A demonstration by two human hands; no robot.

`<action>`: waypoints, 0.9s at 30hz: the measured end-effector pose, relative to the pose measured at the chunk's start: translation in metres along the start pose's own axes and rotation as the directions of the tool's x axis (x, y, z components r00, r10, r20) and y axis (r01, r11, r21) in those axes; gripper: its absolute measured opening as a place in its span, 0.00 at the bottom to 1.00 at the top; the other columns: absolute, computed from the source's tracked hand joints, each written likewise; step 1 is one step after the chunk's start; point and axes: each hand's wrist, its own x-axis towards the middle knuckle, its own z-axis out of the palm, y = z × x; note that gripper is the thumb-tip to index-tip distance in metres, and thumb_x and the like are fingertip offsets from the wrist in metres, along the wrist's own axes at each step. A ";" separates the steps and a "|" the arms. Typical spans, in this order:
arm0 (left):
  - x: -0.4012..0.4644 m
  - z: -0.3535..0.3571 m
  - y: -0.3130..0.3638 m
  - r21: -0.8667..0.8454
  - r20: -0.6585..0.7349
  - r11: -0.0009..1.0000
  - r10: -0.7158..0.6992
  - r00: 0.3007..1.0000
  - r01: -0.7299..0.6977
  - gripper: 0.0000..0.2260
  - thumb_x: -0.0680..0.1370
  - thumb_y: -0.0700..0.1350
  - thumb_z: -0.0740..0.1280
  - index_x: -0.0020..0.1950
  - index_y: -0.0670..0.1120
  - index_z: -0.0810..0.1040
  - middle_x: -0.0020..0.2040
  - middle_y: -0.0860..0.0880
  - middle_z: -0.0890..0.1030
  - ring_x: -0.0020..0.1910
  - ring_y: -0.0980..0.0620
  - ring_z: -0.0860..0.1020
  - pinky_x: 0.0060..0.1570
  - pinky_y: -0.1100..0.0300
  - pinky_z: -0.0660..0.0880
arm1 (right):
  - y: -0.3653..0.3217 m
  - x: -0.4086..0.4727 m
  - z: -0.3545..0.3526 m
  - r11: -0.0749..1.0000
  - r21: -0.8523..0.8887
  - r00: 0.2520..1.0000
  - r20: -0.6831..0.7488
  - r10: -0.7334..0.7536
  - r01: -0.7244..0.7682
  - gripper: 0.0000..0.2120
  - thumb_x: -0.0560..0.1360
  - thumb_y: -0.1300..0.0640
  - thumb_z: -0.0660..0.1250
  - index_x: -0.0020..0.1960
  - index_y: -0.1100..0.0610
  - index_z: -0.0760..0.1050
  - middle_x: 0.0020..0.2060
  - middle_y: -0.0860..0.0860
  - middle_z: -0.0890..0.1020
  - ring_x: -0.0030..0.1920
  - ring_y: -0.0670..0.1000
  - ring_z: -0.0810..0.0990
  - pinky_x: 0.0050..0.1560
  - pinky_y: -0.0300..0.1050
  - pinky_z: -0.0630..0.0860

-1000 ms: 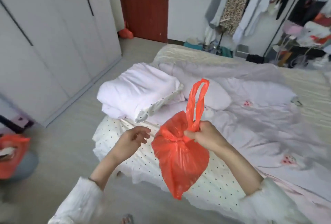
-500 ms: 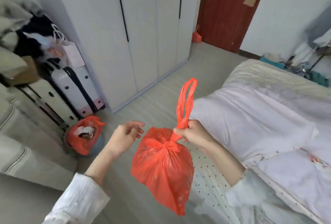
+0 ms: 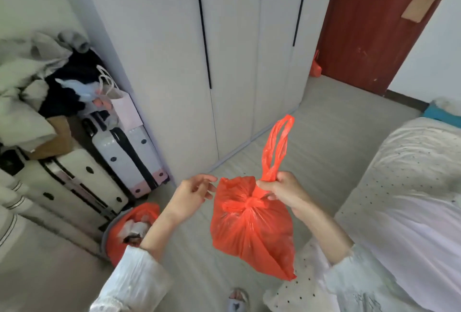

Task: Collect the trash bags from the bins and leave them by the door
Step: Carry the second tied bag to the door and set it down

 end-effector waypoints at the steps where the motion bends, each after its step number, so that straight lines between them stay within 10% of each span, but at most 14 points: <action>1: 0.022 0.005 0.005 -0.011 0.013 1.000 -0.015 1.000 0.015 0.15 0.80 0.37 0.53 0.43 0.52 0.75 0.37 0.50 0.78 0.30 0.61 0.76 0.34 0.71 0.71 | -0.005 0.021 -0.009 1.000 -0.003 1.000 -0.010 0.006 -0.006 0.09 0.73 0.61 0.67 0.36 0.53 0.74 0.34 0.48 0.78 0.35 0.46 0.77 0.36 0.37 0.73; 27: 0.692 0.234 0.196 -0.101 0.500 0.992 -0.009 0.866 0.069 0.13 0.79 0.36 0.54 0.51 0.42 0.77 0.39 0.47 0.80 0.37 0.51 0.77 0.37 0.68 0.74 | -0.086 0.518 -0.381 0.985 0.029 0.885 -0.435 0.163 -0.167 0.05 0.72 0.57 0.69 0.38 0.57 0.77 0.35 0.53 0.80 0.38 0.50 0.76 0.47 0.49 0.73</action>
